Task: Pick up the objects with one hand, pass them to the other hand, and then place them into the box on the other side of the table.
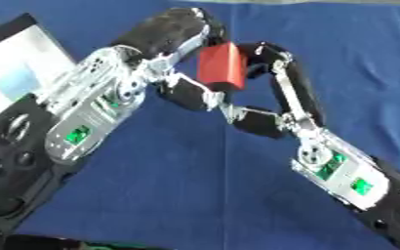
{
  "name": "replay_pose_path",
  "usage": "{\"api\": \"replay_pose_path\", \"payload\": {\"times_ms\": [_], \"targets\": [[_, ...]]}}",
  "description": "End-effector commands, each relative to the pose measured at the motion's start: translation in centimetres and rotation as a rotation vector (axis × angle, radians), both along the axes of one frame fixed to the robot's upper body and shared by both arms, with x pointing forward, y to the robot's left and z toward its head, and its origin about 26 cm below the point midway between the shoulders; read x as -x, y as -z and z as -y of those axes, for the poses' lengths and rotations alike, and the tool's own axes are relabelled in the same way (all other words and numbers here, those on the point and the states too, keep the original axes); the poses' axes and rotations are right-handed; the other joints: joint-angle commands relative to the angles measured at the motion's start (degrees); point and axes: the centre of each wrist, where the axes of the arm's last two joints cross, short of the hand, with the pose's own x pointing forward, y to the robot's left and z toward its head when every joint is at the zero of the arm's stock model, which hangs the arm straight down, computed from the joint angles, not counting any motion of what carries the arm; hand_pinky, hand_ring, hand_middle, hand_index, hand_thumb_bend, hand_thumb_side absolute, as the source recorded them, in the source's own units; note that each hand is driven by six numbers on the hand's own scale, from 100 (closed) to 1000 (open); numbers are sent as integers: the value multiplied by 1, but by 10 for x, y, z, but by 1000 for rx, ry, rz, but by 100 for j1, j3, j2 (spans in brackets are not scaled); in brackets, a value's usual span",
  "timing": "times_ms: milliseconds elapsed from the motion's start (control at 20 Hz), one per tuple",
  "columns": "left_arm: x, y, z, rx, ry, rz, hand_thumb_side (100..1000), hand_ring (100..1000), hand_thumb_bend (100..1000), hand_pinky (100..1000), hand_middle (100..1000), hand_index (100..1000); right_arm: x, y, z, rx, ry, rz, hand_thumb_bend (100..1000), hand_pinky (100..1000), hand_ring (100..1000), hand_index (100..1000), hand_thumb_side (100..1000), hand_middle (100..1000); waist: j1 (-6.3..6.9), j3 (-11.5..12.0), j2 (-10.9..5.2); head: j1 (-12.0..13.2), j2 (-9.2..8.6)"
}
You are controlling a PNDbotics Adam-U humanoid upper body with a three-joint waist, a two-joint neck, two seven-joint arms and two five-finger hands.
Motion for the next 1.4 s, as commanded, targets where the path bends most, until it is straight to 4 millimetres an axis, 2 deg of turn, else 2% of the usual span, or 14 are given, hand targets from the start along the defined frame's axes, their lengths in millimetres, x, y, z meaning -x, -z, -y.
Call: {"api": "replay_pose_path", "payload": {"times_ms": [50, 250, 400, 500, 550, 700, 800, 900, 1150, 1400], "targets": [[-2, -6, -1, 18, -7, 17, 100, 671, 100, 816, 549, 460, 4, -6, -2, 11, -27, 37, 100, 608, 695, 481, 100, 482, 7, 2, -115, 8, -14], [-2, -5, -1, 20, -6, 17, 100, 661, 100, 814, 535, 407, 4, -6, -1, 5, -26, 37, 100, 637, 740, 547, 100, 544, 6, 5, -126, 19, 9], [-2, -4, -1, 16, -4, 17, 100, 657, 100, 813, 525, 383, 4, -5, -1, 6, -28, 42, 100, 673, 794, 643, 100, 642, 8, 1, -131, 36, 0], [-2, -4, -1, 12, -3, 16, 100, 657, 100, 812, 523, 375, 4, -5, 0, 22, -28, 43, 171, 703, 848, 717, 100, 720, 12, -1, -135, 46, -14], [-2, -4, -1, 9, -2, 16, 100, 658, 100, 811, 523, 372, 4, -5, 0, 36, -26, 43, 191, 728, 906, 800, 195, 788, 15, 0, -137, 49, -18], [-2, -4, -2, -2, 2, 18, 100, 659, 100, 810, 522, 367, 4, -4, 2, 93, 6, 34, 152, 761, 974, 886, 395, 863, 22, 6, -150, 68, -14], [-2, -5, -3, -10, 4, 20, 100, 659, 103, 807, 521, 365, 4, -4, 4, 122, 38, 37, 147, 768, 983, 910, 494, 876, 27, 7, -164, 80, -12], [-2, -5, -3, -15, 6, 24, 100, 659, 109, 806, 520, 364, 4, -5, 5, 141, 65, 48, 148, 770, 984, 915, 523, 877, 27, 5, -174, 88, 14], [-3, -6, -7, -19, 0, 43, 100, 659, 135, 800, 518, 362, 4, -3, 6, 158, 111, 68, 162, 774, 988, 921, 496, 881, 27, 2, -186, 124, 47], [-7, -9, -16, -26, -21, 48, 100, 661, 134, 801, 521, 361, 5, 0, 8, 134, 162, 76, 152, 769, 985, 922, 517, 875, 31, -9, -214, 162, 85]]}}
